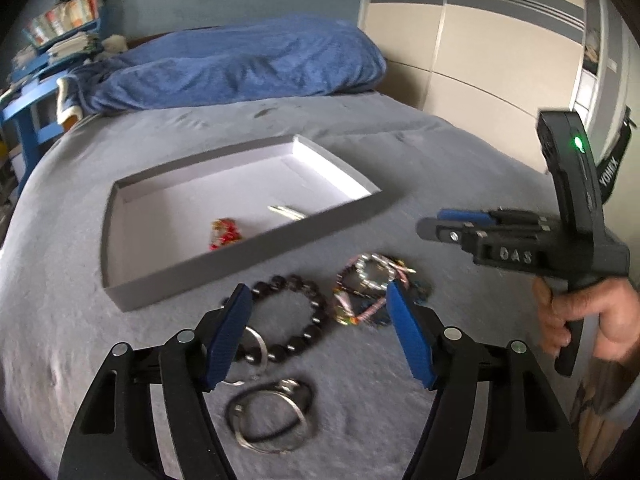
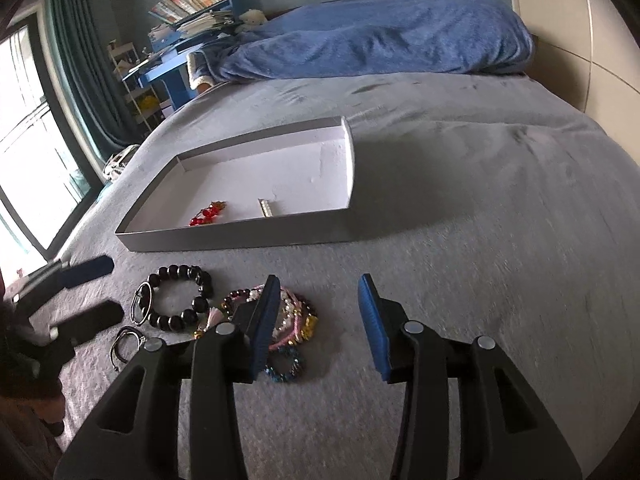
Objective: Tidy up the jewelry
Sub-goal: 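Withdraw both grippers from the tray back toward the jewelry pile, then grasp the pink cord bracelet with the left gripper while the right gripper grasps the pearl ring brooch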
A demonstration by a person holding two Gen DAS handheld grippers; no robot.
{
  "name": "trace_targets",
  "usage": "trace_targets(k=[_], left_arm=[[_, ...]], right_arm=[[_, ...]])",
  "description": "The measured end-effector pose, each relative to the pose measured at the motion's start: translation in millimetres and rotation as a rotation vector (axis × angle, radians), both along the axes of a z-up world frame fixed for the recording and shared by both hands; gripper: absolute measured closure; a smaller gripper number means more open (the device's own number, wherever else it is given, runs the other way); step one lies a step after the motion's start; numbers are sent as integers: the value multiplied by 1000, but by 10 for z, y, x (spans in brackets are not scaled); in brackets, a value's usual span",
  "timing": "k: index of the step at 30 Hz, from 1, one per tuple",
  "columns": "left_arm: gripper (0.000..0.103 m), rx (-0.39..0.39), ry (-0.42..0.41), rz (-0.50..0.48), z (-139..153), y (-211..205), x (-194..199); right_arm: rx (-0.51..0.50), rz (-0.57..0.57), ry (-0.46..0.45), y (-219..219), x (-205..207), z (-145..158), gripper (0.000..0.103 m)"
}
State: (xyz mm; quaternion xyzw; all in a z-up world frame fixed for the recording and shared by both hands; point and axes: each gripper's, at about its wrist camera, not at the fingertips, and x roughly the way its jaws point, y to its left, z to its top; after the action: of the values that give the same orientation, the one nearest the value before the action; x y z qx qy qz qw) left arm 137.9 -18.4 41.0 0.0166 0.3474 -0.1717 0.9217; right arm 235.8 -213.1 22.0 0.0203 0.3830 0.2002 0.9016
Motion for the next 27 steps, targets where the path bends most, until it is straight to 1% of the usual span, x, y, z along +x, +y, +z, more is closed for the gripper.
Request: trace_targets(k=[4, 6, 9, 14, 19, 20, 21, 22, 23, 24, 27], left_arm=[[38, 42, 9, -53, -100, -198, -21], [45, 58, 12, -70, -145, -250, -4], [53, 82, 14, -92, -208, -361, 31], [58, 125, 19, -117, -291, -543, 115], [63, 177, 58, -133, -429, -662, 251], [66, 181, 67, -136, -457, -671, 275], [74, 182, 73, -138, -473, -678, 287], [77, 184, 82, -141, -489, -679, 306], [87, 186, 80, -138, -488, -671, 309], [100, 186, 75, -136, -478, -661, 310], [100, 145, 28, -138, -329, -619, 266]], right_arm=[[5, -16, 10, -79, -35, -38, 57], [4, -21, 19, -123, -45, -68, 57], [6, -32, 27, -198, -59, -104, 57], [11, -42, 36, -296, -53, -132, 56], [12, -45, 47, -320, -57, -168, 55], [11, -44, 47, -322, -55, -171, 55], [11, -44, 48, -323, -54, -175, 55], [12, -44, 49, -325, -52, -178, 55], [13, -44, 49, -324, -51, -178, 55], [12, -44, 49, -324, -51, -178, 55], [13, -40, 50, -312, -52, -186, 55]])
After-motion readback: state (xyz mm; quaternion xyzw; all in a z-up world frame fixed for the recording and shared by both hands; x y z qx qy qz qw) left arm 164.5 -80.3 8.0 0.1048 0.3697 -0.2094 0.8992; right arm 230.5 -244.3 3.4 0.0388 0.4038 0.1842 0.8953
